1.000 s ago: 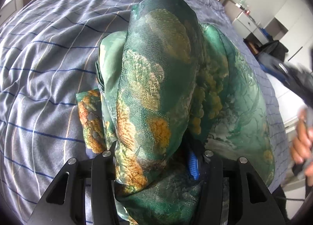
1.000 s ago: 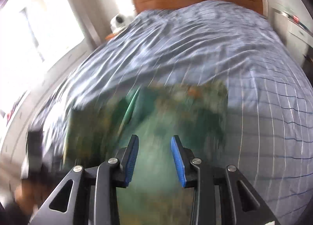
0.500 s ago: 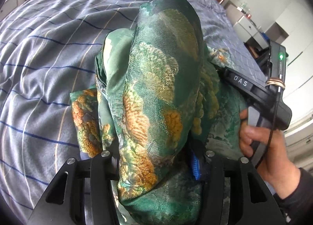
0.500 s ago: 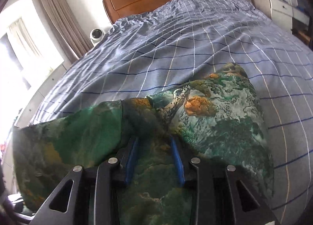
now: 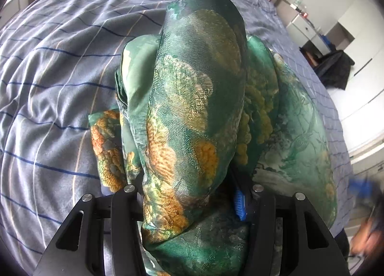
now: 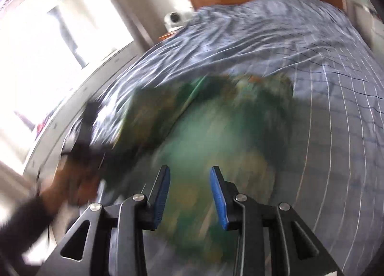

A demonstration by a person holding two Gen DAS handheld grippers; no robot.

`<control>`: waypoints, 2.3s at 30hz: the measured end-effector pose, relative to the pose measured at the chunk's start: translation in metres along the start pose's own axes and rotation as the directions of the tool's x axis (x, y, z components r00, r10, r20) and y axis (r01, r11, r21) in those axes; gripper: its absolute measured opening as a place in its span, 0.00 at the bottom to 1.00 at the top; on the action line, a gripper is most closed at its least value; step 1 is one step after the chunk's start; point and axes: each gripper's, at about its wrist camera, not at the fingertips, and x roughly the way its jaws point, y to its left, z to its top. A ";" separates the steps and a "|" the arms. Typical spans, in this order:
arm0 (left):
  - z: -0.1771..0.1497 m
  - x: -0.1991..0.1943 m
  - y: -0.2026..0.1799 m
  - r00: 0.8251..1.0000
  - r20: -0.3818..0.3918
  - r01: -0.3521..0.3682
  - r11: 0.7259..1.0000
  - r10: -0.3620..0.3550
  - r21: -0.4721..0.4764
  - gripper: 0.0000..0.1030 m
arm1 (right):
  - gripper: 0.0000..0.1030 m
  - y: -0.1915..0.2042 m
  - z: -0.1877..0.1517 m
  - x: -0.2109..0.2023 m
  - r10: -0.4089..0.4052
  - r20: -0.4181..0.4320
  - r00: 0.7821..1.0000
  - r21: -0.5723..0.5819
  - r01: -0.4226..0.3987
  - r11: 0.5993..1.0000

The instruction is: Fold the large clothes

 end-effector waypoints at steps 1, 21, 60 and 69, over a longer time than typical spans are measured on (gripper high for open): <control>0.000 0.000 0.000 1.000 0.000 -0.001 1.000 0.001 -0.002 0.52 | 0.34 0.007 -0.015 -0.002 -0.008 -0.008 1.000 -0.025 0.008 1.000; -0.038 -0.092 -0.050 0.956 0.208 -0.232 0.968 0.209 0.093 0.99 | 0.77 0.038 -0.087 -0.079 -0.340 0.207 0.917 -0.082 0.363 0.928; 0.006 0.002 0.051 0.986 -0.100 0.106 0.972 -0.129 -0.210 1.00 | 0.78 -0.009 -0.064 -0.087 -0.312 0.228 0.922 0.009 0.319 0.948; 0.004 0.040 0.068 0.946 -0.112 0.267 0.926 -0.305 -0.267 1.00 | 0.78 -0.121 -0.016 0.018 0.077 -0.026 0.997 0.266 -0.067 0.962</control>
